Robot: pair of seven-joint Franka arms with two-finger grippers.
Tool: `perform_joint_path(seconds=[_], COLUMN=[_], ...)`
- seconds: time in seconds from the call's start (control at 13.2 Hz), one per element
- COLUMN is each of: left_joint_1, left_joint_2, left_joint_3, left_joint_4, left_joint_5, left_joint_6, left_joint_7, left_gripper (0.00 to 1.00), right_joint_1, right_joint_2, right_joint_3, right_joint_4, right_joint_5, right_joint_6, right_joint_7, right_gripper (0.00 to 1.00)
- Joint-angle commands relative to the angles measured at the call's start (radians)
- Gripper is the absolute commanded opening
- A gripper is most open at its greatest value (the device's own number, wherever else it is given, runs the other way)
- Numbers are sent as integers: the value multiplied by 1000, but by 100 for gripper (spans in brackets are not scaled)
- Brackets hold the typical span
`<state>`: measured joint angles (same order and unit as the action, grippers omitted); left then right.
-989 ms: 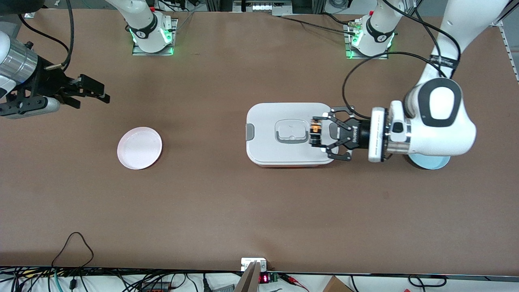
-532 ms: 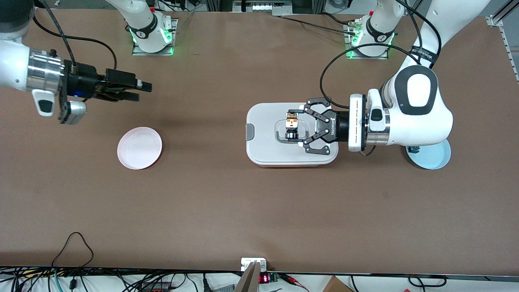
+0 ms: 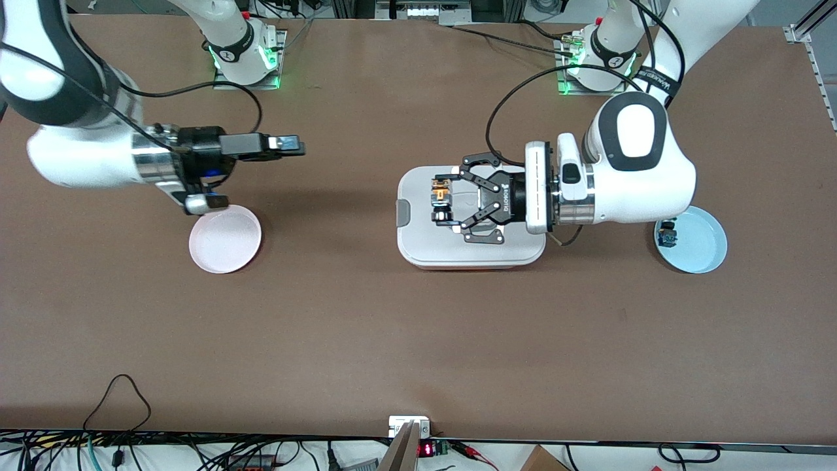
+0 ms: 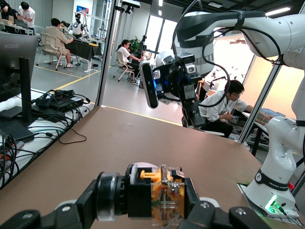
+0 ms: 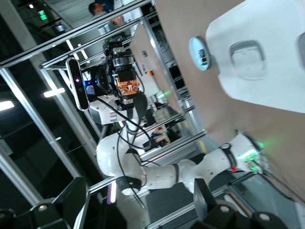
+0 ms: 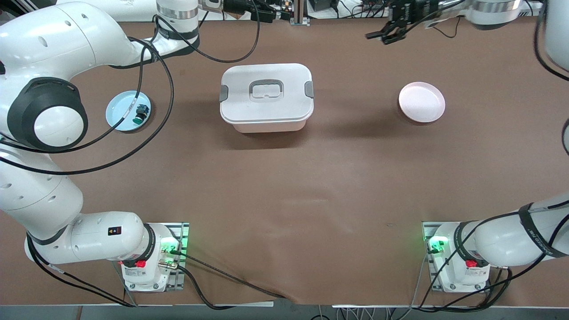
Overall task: Transfer orange switch to right arm and place
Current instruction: 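Carry the switch over the white box while the right gripper reaches in, then grasp the orange switch with the right gripper from the left gripper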
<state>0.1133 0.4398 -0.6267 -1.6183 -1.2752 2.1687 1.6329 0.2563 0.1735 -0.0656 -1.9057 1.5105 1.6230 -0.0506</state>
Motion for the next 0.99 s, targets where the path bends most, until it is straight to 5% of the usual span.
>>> perform_joint_path(seconds=[0.0, 0.53, 0.91], left_joint_1=[0, -30, -41], left_joint_2=[7, 8, 11], left_joint_3=[-1, 1, 1], left_joint_4=[15, 15, 25], left_joint_5=[-27, -29, -35], left_joint_6=[5, 23, 31], left_joint_7=[19, 19, 18], left_gripper=[26, 26, 26], right_joint_1=[64, 181, 236], right_joint_2=[59, 150, 178], right_joint_3=[-7, -7, -3], right_joint_4=[2, 37, 114], right_joint_5=[101, 313, 316], right_joint_6=[2, 44, 195], right_joint_7=[-75, -133, -150], right_gripper=[100, 100, 100])
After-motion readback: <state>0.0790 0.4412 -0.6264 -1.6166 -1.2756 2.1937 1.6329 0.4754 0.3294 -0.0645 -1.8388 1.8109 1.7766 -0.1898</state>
